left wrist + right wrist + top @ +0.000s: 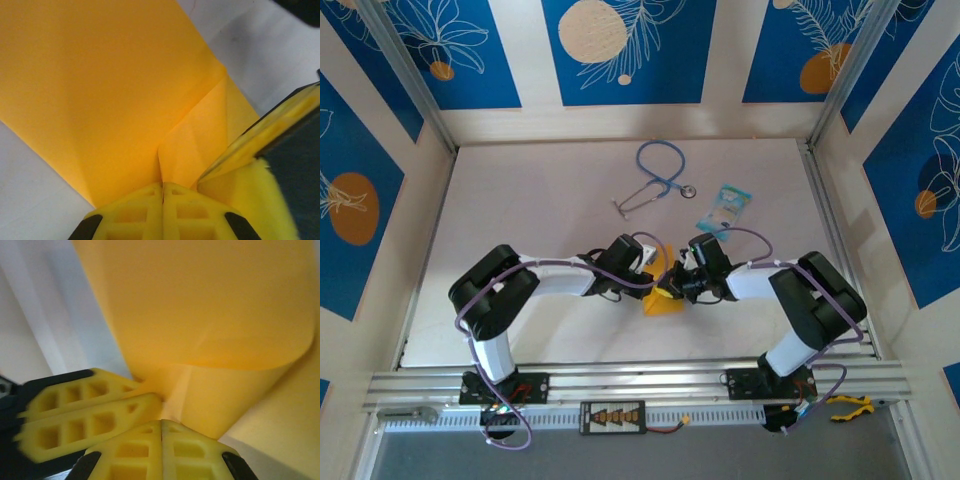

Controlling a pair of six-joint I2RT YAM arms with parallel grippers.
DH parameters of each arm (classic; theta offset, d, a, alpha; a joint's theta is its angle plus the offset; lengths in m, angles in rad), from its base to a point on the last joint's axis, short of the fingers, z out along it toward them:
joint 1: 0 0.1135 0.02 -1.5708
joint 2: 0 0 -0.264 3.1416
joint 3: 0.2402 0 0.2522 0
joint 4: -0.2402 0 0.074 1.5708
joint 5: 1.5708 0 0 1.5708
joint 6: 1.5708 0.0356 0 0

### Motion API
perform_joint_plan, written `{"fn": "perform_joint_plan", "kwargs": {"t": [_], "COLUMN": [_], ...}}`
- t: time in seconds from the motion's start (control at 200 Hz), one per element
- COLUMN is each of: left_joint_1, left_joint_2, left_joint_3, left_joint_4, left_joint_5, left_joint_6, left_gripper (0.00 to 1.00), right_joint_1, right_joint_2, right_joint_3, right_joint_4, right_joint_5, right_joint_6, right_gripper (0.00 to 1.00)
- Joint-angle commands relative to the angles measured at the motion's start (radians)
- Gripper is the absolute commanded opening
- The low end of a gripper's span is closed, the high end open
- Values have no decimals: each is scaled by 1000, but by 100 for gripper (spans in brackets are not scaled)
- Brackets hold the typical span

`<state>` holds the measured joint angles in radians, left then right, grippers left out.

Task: Fold a paper plane with a square sheet of paper (pick it up from the middle)
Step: Fold the triangle a second time at the center of the table.

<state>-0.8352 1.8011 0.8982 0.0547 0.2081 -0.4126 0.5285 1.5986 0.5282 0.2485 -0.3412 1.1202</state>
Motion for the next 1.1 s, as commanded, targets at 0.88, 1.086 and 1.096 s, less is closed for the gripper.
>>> {"fn": "perform_joint_plan", "kwargs": {"t": [0.88, 1.086, 1.096], "left_joint_1": [6, 7, 7], "left_joint_2": [23, 19, 20], "left_joint_3": [-7, -12, -12], "left_joint_4": [-82, -84, -84], "left_joint_5": [-13, -13, -13], "left_joint_6": [21, 23, 23], "left_gripper": [0, 0, 0], "right_joint_1": [-58, -65, -65], "right_joint_2": [33, -15, -20], "right_joint_3": [78, 124, 127], "right_joint_4": [-275, -317, -317], "right_joint_5": [167, 163, 161], "right_joint_6": [-89, -123, -125], "right_gripper": [1, 1, 1]}}
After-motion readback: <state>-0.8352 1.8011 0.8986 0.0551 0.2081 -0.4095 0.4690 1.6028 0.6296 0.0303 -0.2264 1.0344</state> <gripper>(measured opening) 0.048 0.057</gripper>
